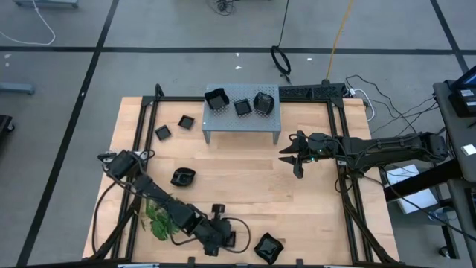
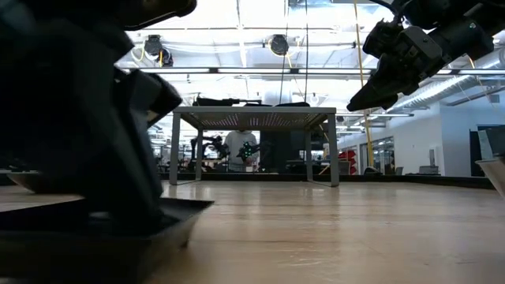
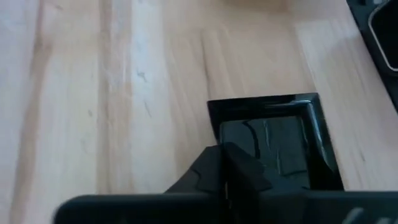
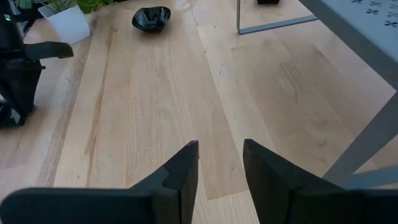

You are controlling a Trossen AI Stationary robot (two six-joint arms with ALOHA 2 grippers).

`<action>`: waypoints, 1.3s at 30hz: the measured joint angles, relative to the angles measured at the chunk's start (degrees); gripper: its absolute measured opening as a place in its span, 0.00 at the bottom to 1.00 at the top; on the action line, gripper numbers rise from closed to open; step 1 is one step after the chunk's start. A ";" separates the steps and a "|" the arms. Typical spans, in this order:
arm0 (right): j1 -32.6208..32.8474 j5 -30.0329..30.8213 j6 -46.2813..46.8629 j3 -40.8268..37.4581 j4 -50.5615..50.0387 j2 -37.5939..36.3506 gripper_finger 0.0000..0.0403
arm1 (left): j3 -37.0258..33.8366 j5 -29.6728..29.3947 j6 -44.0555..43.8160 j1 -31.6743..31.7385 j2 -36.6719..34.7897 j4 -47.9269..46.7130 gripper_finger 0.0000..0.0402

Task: Pick & Place Mini shaped plates
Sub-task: Stack the black square plate on top of the black square plates on the shelf

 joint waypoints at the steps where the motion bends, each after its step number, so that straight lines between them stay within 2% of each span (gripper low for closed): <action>1: 0.00 0.00 0.02 0.00 0.00 0.00 0.29 | 0.01 0.04 0.36 0.39 -0.03 0.06 0.03; 8: 0.00 0.00 0.02 0.00 0.00 0.00 0.29 | 0.02 0.00 3.12 4.00 -0.06 -0.06 0.06; 16: -0.01 0.00 -0.01 0.00 0.00 0.00 0.29 | 0.00 0.88 8.25 8.11 -4.09 1.67 0.02; 28: -0.01 0.00 0.00 0.01 0.02 0.00 0.29 | -0.04 0.82 19.47 15.65 -17.01 0.52 0.03; 39: 0.01 0.00 0.02 0.00 0.09 0.00 0.29 | -0.02 1.58 30.27 30.73 -29.34 -8.83 0.03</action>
